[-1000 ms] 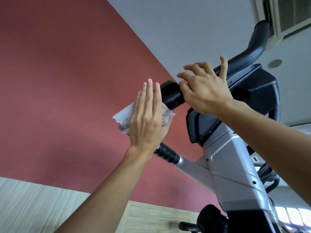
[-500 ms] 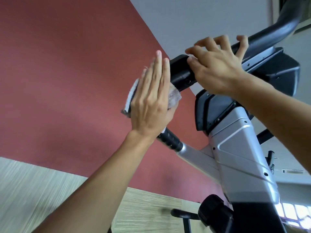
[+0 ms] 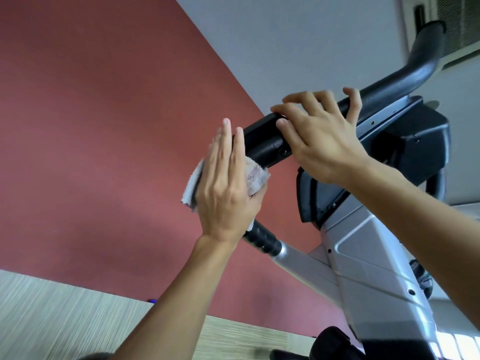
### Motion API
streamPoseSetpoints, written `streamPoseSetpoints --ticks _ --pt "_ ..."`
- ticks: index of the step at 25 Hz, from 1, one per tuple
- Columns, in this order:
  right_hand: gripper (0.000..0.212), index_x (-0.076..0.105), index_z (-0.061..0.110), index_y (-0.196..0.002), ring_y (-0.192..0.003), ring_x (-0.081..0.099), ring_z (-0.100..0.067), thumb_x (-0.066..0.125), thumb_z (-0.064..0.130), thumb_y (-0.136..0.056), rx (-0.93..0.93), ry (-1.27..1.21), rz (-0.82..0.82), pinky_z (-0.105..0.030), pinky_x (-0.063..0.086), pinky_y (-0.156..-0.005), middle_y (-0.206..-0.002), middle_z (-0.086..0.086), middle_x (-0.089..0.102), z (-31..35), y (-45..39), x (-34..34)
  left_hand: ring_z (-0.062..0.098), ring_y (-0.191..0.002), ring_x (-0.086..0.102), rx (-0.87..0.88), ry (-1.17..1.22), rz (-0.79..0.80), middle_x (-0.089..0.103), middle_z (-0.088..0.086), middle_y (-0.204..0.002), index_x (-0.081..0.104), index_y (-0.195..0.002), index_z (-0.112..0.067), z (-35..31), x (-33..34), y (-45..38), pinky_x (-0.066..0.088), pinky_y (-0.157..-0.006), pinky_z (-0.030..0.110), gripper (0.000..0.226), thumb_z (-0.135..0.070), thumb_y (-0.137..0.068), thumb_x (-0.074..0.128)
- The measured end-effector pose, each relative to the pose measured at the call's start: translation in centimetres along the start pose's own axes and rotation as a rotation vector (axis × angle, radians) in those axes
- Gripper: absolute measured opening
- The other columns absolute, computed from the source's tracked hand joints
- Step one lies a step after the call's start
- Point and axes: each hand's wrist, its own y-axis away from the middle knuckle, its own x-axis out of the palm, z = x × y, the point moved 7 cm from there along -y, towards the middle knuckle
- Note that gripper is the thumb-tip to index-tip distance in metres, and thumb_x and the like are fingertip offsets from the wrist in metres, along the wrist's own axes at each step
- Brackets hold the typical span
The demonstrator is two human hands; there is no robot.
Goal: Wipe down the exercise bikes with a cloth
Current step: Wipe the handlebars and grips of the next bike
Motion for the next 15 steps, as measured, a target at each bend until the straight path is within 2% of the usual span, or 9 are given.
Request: streamPoseSetpoints --ticks 3,5,8,10,15 --pt "0.059 0.042 0.014 -0.15 -0.131 0.042 -0.025 0.022 0.045 -0.105 -0.07 0.019 -0.014 -0.053 0.003 -0.121 -0.14 0.0 0.053 1.5 1.5 0.9 0.033 -0.146 0.041 -0.193 0.076 -0.058 0.038 0.025 -0.158 0.042 -0.148 0.01 0.7 -0.1 2.0 0.042 -0.115 0.044 0.077 -0.034 -0.093 0.075" --pt "0.061 0.035 0.01 -0.154 -0.133 0.04 -0.027 0.022 0.044 -0.105 -0.066 0.02 -0.028 -0.053 0.0 -0.122 -0.142 -0.003 0.05 2.0 2.1 1.4 0.032 -0.147 0.04 -0.258 0.096 -0.04 0.036 0.024 -0.159 0.04 -0.149 0.009 0.8 -0.1 2.2 0.042 -0.114 0.043 0.081 -0.034 -0.091 0.076" --pt "0.06 0.027 0.01 -0.158 -0.141 0.032 -0.024 0.022 0.041 -0.106 -0.062 0.006 -0.047 -0.053 -0.005 -0.122 -0.152 -0.003 0.042 2.4 2.4 1.7 0.033 -0.148 0.039 -0.072 0.04 0.016 0.034 0.024 -0.16 0.038 -0.151 0.007 0.0 0.0 0.5 0.039 -0.118 0.043 0.084 -0.034 -0.09 0.078" --pt "0.058 0.025 0.013 -0.159 -0.148 0.026 -0.024 0.024 0.039 -0.107 -0.097 0.009 -0.058 -0.056 -0.006 -0.122 -0.159 -0.005 0.034 2.8 2.9 1.8 0.033 -0.146 0.041 -0.017 0.042 -0.037 0.037 0.025 -0.158 0.04 -0.149 0.009 0.1 -0.1 0.5 0.039 -0.118 0.042 0.08 -0.033 -0.091 0.077" --pt "0.056 0.021 0.021 -0.161 -0.153 0.017 -0.027 0.027 0.037 -0.108 -0.167 0.048 -0.028 -0.058 -0.009 -0.121 -0.167 -0.003 0.021 3.6 4.0 2.4 0.03 -0.147 0.041 -0.383 0.232 -0.092 0.038 0.023 -0.159 0.037 -0.15 0.01 1.6 0.1 3.4 0.036 -0.12 0.033 0.091 -0.035 -0.086 0.083"
